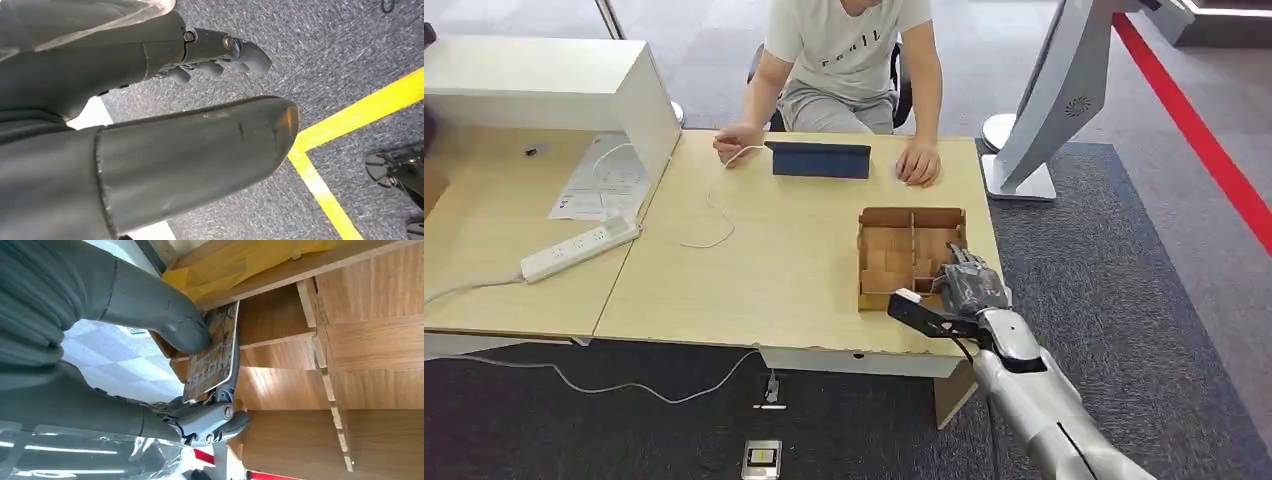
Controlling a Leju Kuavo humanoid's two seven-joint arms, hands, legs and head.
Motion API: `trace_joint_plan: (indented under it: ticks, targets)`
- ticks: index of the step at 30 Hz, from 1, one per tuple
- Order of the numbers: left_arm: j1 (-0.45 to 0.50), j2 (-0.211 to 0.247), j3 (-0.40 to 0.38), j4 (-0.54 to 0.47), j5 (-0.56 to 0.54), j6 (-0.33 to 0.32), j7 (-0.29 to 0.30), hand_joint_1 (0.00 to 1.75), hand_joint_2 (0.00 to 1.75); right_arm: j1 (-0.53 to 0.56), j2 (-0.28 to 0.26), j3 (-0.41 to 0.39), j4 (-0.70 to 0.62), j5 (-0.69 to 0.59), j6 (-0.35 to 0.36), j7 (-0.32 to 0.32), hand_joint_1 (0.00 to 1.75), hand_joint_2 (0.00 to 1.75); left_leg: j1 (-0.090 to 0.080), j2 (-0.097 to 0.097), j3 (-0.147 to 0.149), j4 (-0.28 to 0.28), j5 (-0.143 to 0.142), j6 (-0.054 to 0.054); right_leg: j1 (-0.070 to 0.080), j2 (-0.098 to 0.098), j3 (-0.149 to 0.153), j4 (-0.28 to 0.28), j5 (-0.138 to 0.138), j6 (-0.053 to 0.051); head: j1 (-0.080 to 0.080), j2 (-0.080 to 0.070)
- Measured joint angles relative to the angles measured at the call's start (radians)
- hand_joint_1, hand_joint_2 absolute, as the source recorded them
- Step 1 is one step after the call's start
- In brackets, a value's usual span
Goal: Pass the card to the sensor for recognition and then transmit it.
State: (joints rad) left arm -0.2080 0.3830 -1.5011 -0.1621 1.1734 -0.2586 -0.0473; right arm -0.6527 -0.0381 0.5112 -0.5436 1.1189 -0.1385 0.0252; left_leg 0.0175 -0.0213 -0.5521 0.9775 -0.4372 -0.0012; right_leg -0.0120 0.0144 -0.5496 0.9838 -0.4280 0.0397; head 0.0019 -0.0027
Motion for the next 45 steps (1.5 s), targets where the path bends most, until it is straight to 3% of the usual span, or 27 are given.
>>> trace_joint_plan:
  ticks: [6, 15, 35, 40, 45]
  targets:
    - [0.0, 0.002, -0.005, 0.0, 0.0, 0.0, -0.007, 0.0, 0.0, 0.001, -0.011, -0.001, -0.031, -0.002, -0.026, -0.024, 1.75, 1.75, 0.0, 0.0, 0.0, 0.0, 0.0, 0.0, 0.0, 0.0, 0.0, 0.0, 0.0, 0.0, 0.0, 0.0]
    - [0.0, 0.001, -0.014, 0.0, -0.018, -0.001, -0.018, 0.0, 0.0, 0.003, -0.027, -0.002, -0.179, -0.003, 0.045, -0.028, 1.75, 1.75, 0.0, 0.0, 0.0, 0.0, 0.0, 0.0, 0.0, 0.0, -0.001, 0.0, 0.0, 0.0, 0.0, 0.0]
    - [0.0, -0.009, -0.032, 0.0, -0.082, -0.013, -0.035, 0.0, 0.0, 0.008, -0.066, -0.033, -0.444, 0.01, 0.094, -0.016, 1.75, 1.75, 0.0, 0.0, -0.001, 0.0, 0.0, 0.0, 0.0, 0.0, 0.0, 0.0, 0.0, 0.0, 0.0, 0.0]
    - [-0.001, -0.016, -0.037, 0.0, -0.09, -0.012, -0.035, 0.0, 0.0, -0.097, -0.039, -0.029, -0.402, 0.062, 0.058, -0.021, 1.75, 1.75, 0.0, 0.001, -0.001, 0.0, 0.0, -0.001, 0.0, 0.001, -0.002, 0.001, 0.0, 0.0, 0.0, 0.0]
    - [-0.002, -0.021, -0.039, 0.0, -0.099, -0.013, -0.048, 0.0, 0.0, -0.238, 0.026, -0.013, -0.245, 0.129, -0.02, 0.0, 1.75, 1.75, 0.0, 0.0, -0.002, 0.0, 0.001, -0.001, 0.0, 0.001, -0.002, 0.002, 0.0, -0.001, 0.0, 0.0]
